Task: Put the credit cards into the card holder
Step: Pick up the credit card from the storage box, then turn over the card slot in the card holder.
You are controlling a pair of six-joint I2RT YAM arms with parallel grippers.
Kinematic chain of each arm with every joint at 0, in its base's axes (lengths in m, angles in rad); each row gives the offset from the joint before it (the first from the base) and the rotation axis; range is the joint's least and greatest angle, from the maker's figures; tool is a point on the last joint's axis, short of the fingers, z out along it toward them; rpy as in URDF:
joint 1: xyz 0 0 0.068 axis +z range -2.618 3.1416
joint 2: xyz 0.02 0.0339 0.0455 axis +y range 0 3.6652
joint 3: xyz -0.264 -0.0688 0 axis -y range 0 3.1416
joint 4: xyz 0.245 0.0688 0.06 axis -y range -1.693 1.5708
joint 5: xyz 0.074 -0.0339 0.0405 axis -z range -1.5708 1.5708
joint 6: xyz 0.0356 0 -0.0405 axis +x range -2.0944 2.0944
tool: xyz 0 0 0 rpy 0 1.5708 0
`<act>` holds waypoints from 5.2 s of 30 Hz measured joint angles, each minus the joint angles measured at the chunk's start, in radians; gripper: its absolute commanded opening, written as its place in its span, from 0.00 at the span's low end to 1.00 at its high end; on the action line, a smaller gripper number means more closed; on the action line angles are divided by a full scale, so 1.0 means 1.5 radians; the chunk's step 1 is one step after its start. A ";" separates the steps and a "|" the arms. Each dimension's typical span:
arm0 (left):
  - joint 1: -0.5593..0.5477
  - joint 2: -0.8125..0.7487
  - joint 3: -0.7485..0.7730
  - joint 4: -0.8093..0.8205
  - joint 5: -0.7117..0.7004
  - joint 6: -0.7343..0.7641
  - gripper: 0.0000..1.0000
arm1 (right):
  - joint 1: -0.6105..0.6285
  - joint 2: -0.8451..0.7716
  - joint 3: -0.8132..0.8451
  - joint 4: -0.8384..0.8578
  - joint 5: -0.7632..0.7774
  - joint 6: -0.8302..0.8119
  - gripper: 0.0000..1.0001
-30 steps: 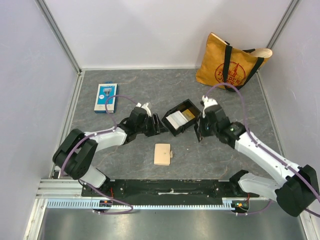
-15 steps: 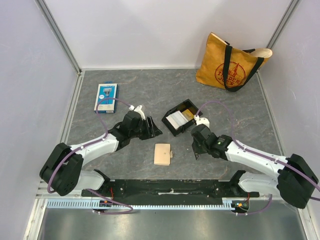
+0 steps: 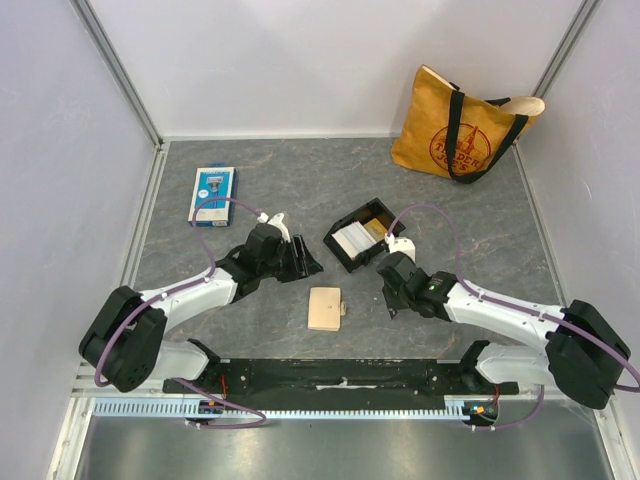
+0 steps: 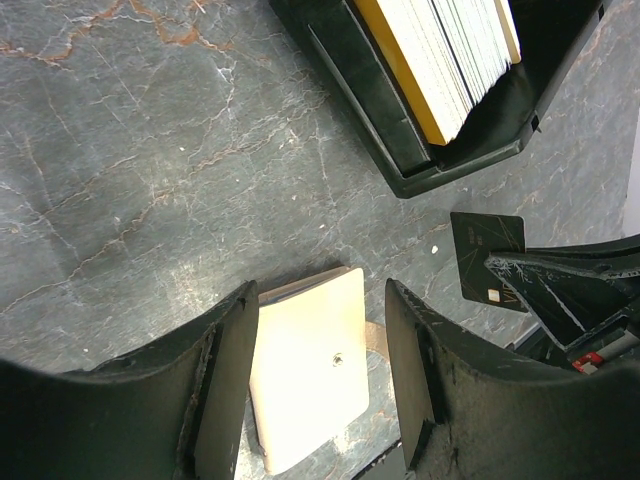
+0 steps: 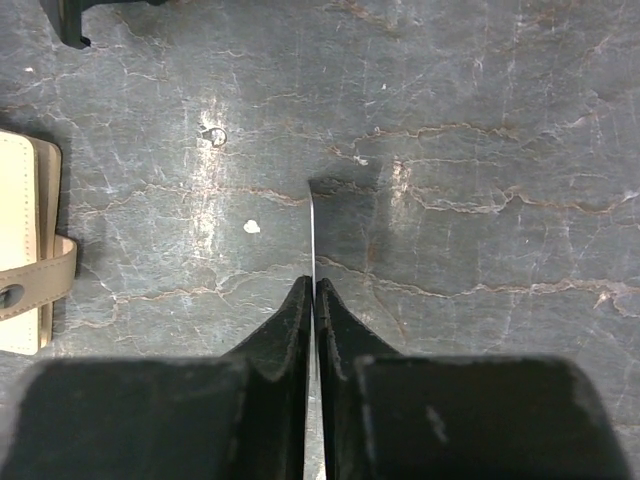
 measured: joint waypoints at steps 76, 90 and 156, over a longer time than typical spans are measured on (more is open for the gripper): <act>-0.070 -0.004 -0.067 -0.095 0.003 0.020 0.02 | 0.190 0.122 0.095 0.161 0.009 0.226 0.00; -0.074 -0.053 -0.086 -0.102 -0.049 0.005 0.02 | 0.191 0.185 0.112 0.296 -0.079 0.201 0.00; -0.042 -0.231 -0.168 -0.218 -0.082 -0.078 0.02 | 0.131 0.179 0.103 0.247 -0.081 0.189 0.00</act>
